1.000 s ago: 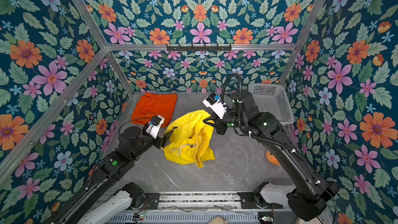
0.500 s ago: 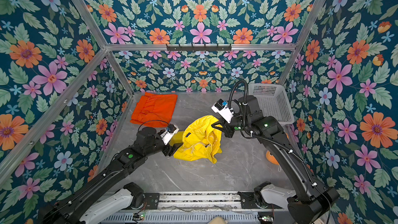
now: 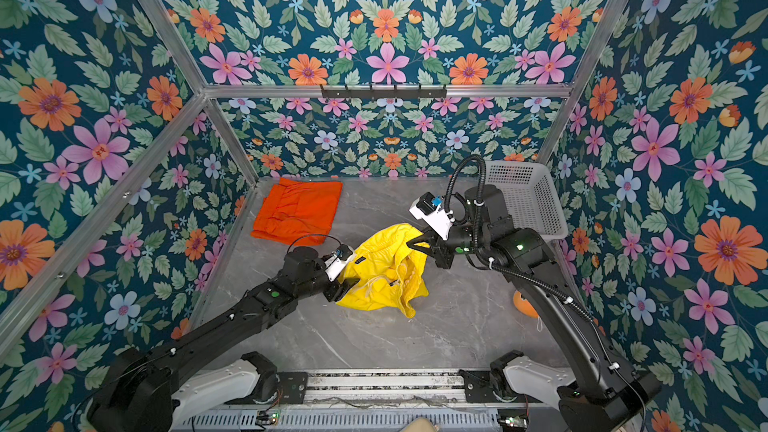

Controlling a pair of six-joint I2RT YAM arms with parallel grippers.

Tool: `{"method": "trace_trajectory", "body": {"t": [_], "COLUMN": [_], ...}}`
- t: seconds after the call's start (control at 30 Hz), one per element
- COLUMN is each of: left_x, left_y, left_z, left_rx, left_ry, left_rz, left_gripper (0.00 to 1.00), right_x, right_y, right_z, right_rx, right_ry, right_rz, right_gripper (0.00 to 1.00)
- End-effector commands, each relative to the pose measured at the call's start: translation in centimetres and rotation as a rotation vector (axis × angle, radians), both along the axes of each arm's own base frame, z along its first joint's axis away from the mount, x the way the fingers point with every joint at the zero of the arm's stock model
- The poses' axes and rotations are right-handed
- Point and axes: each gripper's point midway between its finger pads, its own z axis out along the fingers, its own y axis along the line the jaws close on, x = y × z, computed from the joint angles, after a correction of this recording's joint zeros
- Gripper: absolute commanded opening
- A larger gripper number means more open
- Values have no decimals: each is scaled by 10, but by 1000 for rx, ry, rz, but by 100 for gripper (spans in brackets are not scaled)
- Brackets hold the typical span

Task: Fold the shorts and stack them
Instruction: 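Lay the yellow shorts flat on the table with both grippers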

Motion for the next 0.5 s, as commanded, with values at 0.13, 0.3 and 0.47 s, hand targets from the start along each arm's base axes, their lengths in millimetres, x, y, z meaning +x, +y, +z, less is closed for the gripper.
{"method": "trace_trajectory", "body": {"t": [0.13, 0.3, 0.47], "left_x": [28, 26, 5], "left_y": [27, 83, 135], "left_z": [44, 129, 225], "left_rx": [69, 113, 114], "left_ry": [-88, -274, -472], "left_rz": [199, 423, 585], "left_gripper": [18, 3, 0], "right_x": [-6, -25, -46], "right_y": [-8, -16, -19], "right_z": [25, 48, 78], "right_rx": [19, 50, 114], "right_ry": [-94, -134, -182], "right_rz": [-25, -16, 17], "right_gripper": [0, 0, 0]}}
